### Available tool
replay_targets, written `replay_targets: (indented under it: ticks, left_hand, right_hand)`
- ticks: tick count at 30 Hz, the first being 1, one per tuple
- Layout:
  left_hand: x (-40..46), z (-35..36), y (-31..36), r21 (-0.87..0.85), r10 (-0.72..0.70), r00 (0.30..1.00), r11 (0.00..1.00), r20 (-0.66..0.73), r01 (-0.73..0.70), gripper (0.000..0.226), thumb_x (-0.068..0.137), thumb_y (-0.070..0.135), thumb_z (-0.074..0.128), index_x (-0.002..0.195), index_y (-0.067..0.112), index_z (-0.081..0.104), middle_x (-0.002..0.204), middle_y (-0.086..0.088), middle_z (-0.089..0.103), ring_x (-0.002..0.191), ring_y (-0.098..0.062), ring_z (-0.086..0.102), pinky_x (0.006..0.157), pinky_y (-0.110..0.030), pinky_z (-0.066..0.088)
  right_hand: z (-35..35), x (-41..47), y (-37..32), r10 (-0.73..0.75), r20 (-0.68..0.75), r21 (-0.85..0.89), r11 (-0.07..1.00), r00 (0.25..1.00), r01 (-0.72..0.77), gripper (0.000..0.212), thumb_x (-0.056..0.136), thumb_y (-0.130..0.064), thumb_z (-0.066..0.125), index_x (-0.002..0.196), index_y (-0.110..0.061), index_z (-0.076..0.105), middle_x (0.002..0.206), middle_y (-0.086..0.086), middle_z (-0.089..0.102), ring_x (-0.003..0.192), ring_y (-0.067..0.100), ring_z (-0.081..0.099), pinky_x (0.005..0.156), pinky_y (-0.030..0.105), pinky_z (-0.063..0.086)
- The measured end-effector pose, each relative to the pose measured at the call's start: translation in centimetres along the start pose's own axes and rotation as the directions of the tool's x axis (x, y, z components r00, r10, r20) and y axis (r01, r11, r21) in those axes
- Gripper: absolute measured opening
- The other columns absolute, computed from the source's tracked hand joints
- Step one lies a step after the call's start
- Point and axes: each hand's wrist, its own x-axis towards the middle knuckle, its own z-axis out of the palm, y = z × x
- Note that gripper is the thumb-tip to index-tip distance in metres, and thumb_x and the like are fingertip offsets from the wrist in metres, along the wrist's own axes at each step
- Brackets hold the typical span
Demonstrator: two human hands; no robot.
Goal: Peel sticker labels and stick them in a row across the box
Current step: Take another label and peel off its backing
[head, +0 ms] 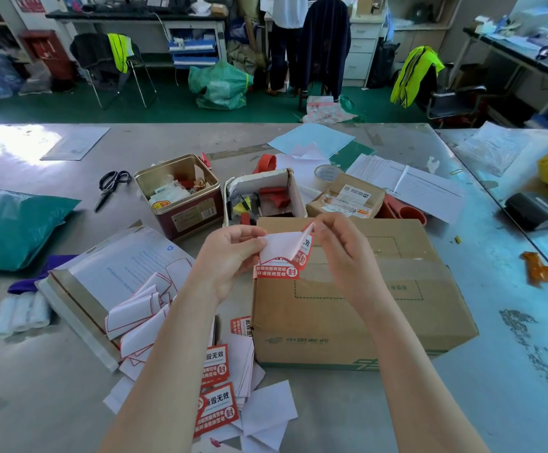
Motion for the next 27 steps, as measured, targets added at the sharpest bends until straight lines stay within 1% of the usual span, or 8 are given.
replay_targets:
  ticks: [1, 3, 7, 11, 15, 19, 22, 27]
  left_hand:
    - [0.1, -0.3, 0.0, 0.014, 0.012, 1.000, 1.000, -0.013, -0.011, 0.010, 0.087, 0.005, 0.060, 0.091, 0.011, 0.066, 0.090, -0.009, 0.069, 0.080, -0.018, 0.066, 0.066, -0.025, 0.054]
    - [0.4, -1.0, 0.0, 0.024, 0.035, 0.998, 0.999, -0.045, -0.034, 0.012, 0.088, 0.003, 0.058, 0.089, 0.012, 0.066, 0.089, -0.008, 0.069, 0.080, -0.016, 0.065, 0.063, -0.021, 0.053]
    - [1.3, -3.0, -0.4, 0.033, 0.071, 0.990, 0.997, -0.122, -0.068, 0.015, 0.089, 0.003, 0.057, 0.095, 0.011, 0.068, 0.092, -0.009, 0.068, 0.083, -0.016, 0.062, 0.071, -0.025, 0.052]
    - [1.9, -5.5, -0.9, -0.053, 0.053, 0.980, 0.997, -0.191, -0.064, 0.018, 0.090, 0.003, 0.056, 0.087, 0.017, 0.068, 0.093, -0.008, 0.068, 0.084, -0.014, 0.063, 0.069, -0.022, 0.052]
    - [2.3, -8.9, -1.8, -0.212, -0.040, 0.965, 0.977, -0.260, -0.016, 0.016, 0.091, 0.002, 0.053, 0.092, 0.013, 0.064, 0.093, -0.008, 0.065, 0.081, -0.012, 0.061, 0.065, -0.020, 0.053]
    - [2.5, -11.9, -3.0, -0.351, -0.120, 0.949, 0.936, -0.293, 0.011, 0.018, 0.092, -0.002, 0.049, 0.106, 0.004, 0.058, 0.091, -0.010, 0.064, 0.080, -0.016, 0.062, 0.078, -0.027, 0.052]
    - [2.6, -13.9, -3.6, -0.372, -0.164, 0.933, 0.928, -0.320, 0.035, 0.014, 0.092, -0.002, 0.048, 0.096, 0.007, 0.058, 0.088, -0.010, 0.062, 0.078, -0.017, 0.061, 0.076, -0.027, 0.052]
    - [3.4, -16.9, -5.3, -0.369, -0.226, 0.918, 0.924, -0.326, 0.097, 0.017, 0.093, -0.001, 0.049, 0.106, 0.009, 0.055, 0.098, -0.013, 0.062, 0.088, -0.023, 0.063, 0.079, -0.032, 0.054]
  right_hand:
    - [0.1, 0.0, 0.0, -0.008, 0.001, -0.015, 1.000, 1.000, 0.008, 0.021, 0.099, -0.017, 0.042, 0.091, -0.014, 0.060, 0.081, 0.006, 0.063, 0.073, 0.011, 0.054, 0.065, 0.017, 0.041]
    - [0.5, 0.2, -0.1, -0.014, 0.021, -0.049, 0.999, 1.000, 0.015, 0.024, 0.100, -0.019, 0.039, 0.097, -0.018, 0.063, 0.091, -0.003, 0.066, 0.082, 0.003, 0.058, 0.071, 0.009, 0.042]
    - [1.7, 0.3, -0.7, 0.011, 0.097, 0.008, 1.000, 0.995, -0.012, 0.025, 0.100, -0.020, 0.039, 0.110, -0.024, 0.061, 0.102, -0.004, 0.067, 0.087, -0.008, 0.060, 0.072, 0.003, 0.044]
    - [3.3, 0.6, -1.1, -0.017, 0.128, -0.031, 0.999, 0.992, 0.022, 0.030, 0.099, -0.022, 0.040, 0.122, -0.020, 0.059, 0.107, -0.007, 0.065, 0.097, -0.005, 0.059, 0.074, 0.003, 0.042]
    - [5.8, 0.9, -1.6, -0.025, 0.148, -0.043, 0.999, 0.989, 0.031, 0.031, 0.100, -0.022, 0.040, 0.127, -0.020, 0.056, 0.117, -0.006, 0.063, 0.108, 0.002, 0.056, 0.080, 0.002, 0.042]
    - [8.5, 1.4, -1.4, -0.030, 0.145, -0.068, 0.997, 0.989, 0.040, 0.033, 0.100, -0.022, 0.039, 0.128, -0.018, 0.055, 0.120, -0.002, 0.063, 0.110, 0.005, 0.056, 0.084, 0.007, 0.044]
    - [10.6, 1.7, -1.3, -0.013, 0.140, -0.090, 0.996, 0.990, 0.026, 0.034, 0.100, -0.025, 0.039, 0.129, -0.020, 0.055, 0.117, -0.003, 0.064, 0.093, 0.000, 0.057, 0.071, 0.009, 0.044]
    - [14.1, 2.1, -0.8, 0.051, 0.135, -0.096, 0.995, 0.990, -0.038, 0.033, 0.099, -0.027, 0.041, 0.127, -0.020, 0.056, 0.113, -0.004, 0.066, 0.102, 0.005, 0.059, 0.080, 0.013, 0.045]
